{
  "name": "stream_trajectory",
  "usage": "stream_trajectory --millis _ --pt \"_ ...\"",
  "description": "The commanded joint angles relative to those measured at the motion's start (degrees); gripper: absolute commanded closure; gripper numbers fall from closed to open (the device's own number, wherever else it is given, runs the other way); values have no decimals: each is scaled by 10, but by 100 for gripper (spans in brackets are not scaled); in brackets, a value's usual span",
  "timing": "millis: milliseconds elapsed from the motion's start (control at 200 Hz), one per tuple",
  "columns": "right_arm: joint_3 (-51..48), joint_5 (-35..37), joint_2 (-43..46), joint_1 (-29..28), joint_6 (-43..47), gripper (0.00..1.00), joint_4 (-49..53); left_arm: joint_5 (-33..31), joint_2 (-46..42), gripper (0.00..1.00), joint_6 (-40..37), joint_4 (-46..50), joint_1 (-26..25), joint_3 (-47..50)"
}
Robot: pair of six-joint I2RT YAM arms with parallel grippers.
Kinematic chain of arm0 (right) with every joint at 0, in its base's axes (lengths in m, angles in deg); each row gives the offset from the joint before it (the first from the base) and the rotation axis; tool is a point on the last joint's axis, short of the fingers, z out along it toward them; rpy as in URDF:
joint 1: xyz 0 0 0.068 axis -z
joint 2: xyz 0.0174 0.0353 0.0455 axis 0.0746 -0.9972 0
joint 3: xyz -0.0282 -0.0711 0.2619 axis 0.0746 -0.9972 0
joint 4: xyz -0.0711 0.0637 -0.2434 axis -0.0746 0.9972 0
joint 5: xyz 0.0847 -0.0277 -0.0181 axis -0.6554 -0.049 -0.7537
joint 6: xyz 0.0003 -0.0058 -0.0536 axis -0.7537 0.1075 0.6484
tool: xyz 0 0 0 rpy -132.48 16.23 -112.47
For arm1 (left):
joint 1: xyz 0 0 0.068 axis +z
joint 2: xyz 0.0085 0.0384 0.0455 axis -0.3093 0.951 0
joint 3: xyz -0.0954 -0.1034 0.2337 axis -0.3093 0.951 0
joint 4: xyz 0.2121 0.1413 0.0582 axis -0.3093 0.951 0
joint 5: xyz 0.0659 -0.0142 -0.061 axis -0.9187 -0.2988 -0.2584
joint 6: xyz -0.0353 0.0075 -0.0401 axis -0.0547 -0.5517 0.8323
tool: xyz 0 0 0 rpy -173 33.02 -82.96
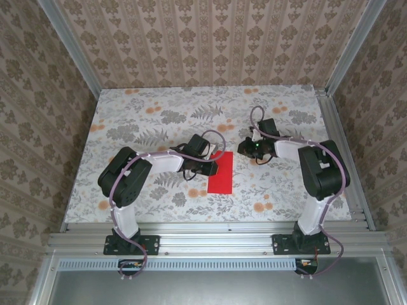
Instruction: Fold a paper plane with a square sheet of paper (pick it up from the middle)
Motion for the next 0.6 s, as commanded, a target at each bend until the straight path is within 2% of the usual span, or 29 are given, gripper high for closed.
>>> stream_trajectory --millis 0,210,595 --pt "-38 -36 46 -12 -6 78 21 -3 22 81 -12 100 4 16" --pt "-73 -46 62 -49 -18 67 32 -3 20 81 -11 100 4 19" --pt "-53 -31 21 -78 -16 63 46 -4 21 81 -8 91 2 28"
